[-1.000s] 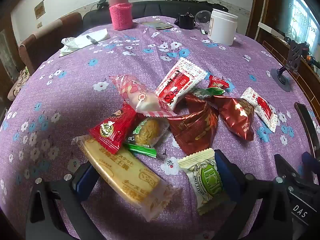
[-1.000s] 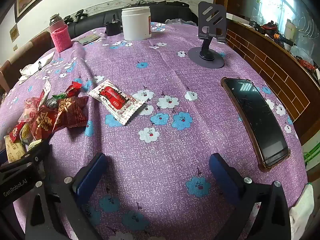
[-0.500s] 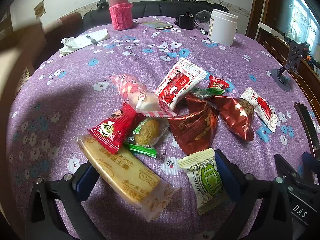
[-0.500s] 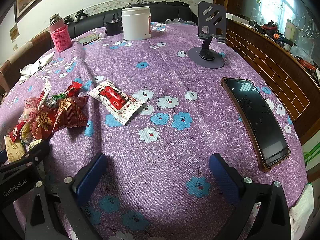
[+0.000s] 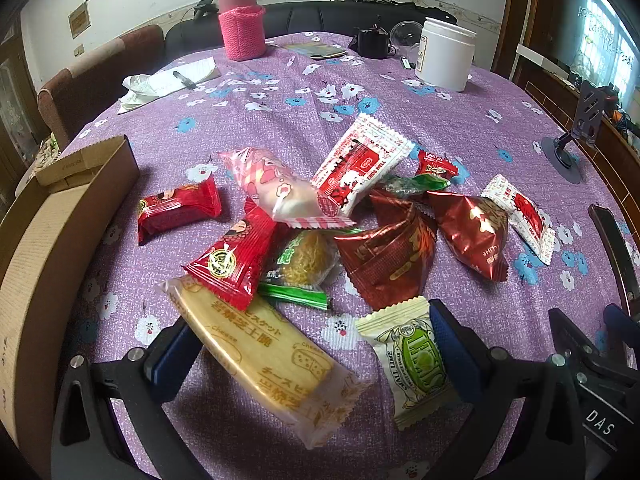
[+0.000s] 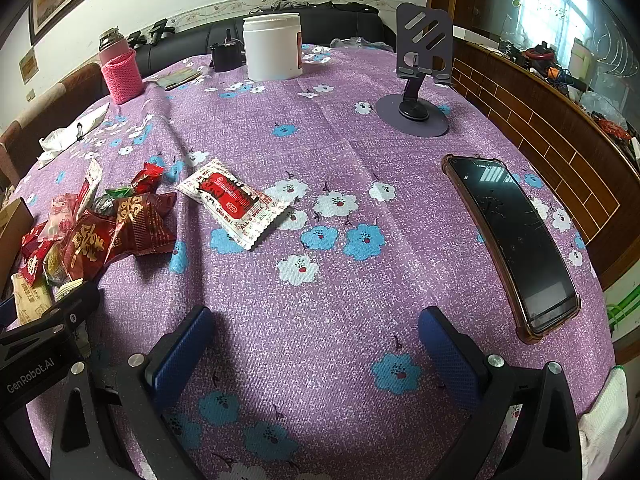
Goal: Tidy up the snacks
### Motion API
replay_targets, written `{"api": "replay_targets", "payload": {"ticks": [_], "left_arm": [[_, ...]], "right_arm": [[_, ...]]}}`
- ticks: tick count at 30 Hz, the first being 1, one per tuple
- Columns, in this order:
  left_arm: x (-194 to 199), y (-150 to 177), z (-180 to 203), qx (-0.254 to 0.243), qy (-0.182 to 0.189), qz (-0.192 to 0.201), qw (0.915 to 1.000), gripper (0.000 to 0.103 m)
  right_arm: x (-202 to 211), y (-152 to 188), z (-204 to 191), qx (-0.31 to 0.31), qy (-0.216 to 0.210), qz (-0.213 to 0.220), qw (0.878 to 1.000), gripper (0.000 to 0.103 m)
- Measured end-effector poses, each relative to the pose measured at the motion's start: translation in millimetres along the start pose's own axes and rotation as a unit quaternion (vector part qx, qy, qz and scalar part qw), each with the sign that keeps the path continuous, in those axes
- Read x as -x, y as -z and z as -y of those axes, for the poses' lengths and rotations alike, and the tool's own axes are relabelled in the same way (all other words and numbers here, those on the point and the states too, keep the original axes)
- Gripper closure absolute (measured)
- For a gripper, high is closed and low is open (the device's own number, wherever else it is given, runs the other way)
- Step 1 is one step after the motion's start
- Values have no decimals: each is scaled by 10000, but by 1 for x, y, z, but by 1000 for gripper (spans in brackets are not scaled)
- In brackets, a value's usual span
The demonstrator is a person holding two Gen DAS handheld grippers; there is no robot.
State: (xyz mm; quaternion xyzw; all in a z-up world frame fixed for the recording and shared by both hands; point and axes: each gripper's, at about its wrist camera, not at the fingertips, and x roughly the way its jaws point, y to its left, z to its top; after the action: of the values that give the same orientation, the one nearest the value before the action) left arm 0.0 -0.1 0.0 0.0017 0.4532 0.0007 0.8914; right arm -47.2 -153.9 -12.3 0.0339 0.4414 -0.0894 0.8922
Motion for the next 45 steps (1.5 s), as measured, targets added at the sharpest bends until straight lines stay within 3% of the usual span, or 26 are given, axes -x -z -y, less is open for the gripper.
{"api": "replay_targets", "payload": {"ticks": [45], "left_arm": [[4,7,-1,51,-30,14,10000,0]], "right_arm": [[0,0,0,0,-1,0,10000,1]]}}
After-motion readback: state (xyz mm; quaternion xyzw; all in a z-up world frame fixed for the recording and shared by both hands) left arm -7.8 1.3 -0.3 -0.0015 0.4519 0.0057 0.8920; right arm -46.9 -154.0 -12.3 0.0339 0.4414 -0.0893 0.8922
